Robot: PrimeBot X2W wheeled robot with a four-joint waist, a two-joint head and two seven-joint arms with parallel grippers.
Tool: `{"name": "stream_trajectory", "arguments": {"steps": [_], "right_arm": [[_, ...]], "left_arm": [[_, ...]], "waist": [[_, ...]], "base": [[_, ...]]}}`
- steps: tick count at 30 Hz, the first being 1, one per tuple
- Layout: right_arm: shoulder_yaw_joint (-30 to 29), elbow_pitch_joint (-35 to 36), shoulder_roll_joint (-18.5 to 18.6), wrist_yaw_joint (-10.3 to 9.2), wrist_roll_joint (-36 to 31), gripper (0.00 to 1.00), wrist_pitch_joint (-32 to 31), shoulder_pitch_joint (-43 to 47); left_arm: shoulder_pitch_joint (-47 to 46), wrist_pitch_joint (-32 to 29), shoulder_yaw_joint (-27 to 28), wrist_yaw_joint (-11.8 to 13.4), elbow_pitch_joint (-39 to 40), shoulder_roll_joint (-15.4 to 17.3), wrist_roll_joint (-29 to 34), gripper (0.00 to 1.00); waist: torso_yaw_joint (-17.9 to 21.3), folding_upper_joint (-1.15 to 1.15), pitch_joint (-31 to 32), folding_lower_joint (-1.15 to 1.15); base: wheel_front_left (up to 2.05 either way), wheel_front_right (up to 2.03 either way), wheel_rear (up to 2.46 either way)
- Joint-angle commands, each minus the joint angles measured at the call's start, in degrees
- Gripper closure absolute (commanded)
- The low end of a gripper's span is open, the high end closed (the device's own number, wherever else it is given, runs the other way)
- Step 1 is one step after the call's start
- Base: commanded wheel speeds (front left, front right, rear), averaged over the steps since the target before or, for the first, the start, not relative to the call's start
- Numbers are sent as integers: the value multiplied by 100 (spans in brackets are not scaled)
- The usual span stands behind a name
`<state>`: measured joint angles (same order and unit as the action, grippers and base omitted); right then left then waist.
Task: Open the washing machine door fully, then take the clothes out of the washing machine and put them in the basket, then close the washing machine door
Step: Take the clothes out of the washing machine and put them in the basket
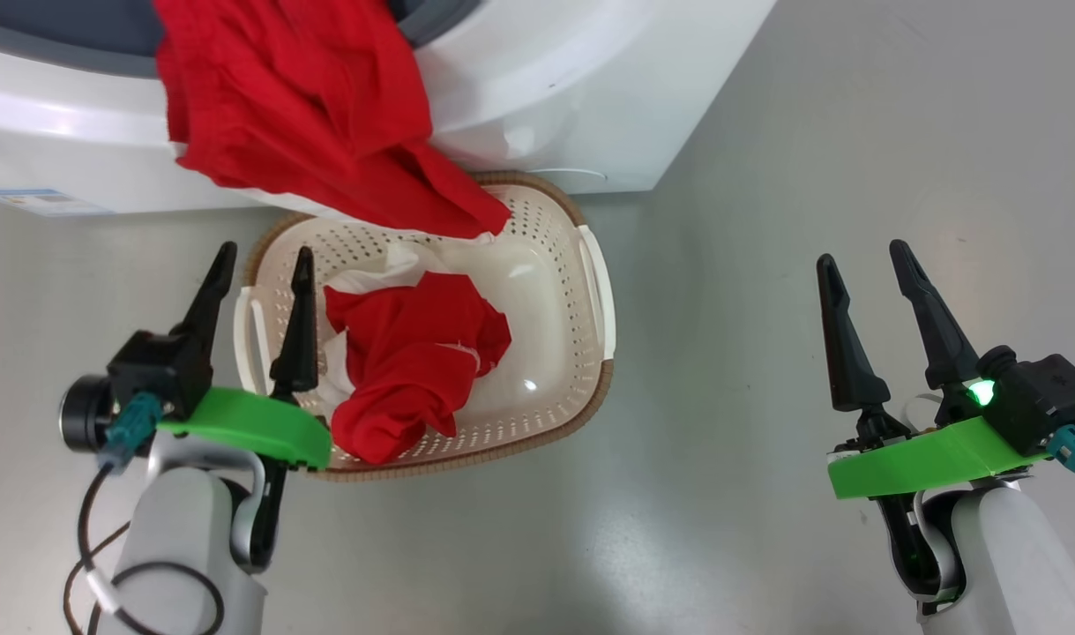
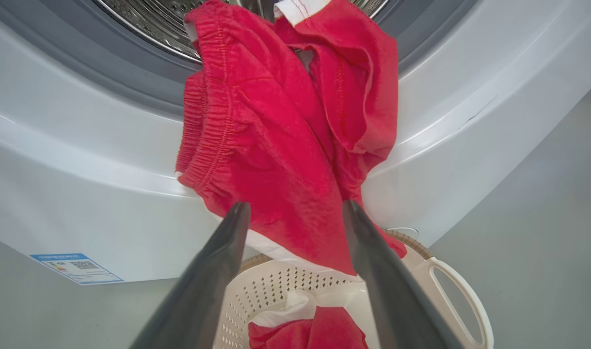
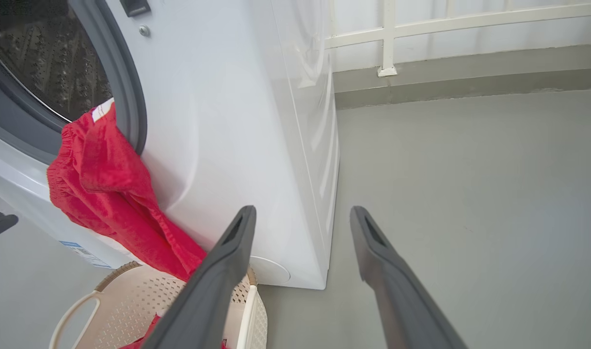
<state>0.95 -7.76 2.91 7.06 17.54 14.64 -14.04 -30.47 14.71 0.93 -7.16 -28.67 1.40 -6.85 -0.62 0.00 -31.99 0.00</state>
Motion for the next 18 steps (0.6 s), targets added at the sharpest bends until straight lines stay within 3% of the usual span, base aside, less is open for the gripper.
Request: {"name": "stream_trajectory", "arguments": {"steps": [1,18], "right_arm": [[118,114,-3,43,-38,0,36,156],[87,135,-3,43,-25,0,36,218]], "left_arm": [[243,29,180,7,245,149,-43,0],[1023,29,196,176,1353,148,-281,0]], "waist": [[-54,0,58,0],[-85,0,125,0]], "base": [[0,0,0],[0,0,0]]}}
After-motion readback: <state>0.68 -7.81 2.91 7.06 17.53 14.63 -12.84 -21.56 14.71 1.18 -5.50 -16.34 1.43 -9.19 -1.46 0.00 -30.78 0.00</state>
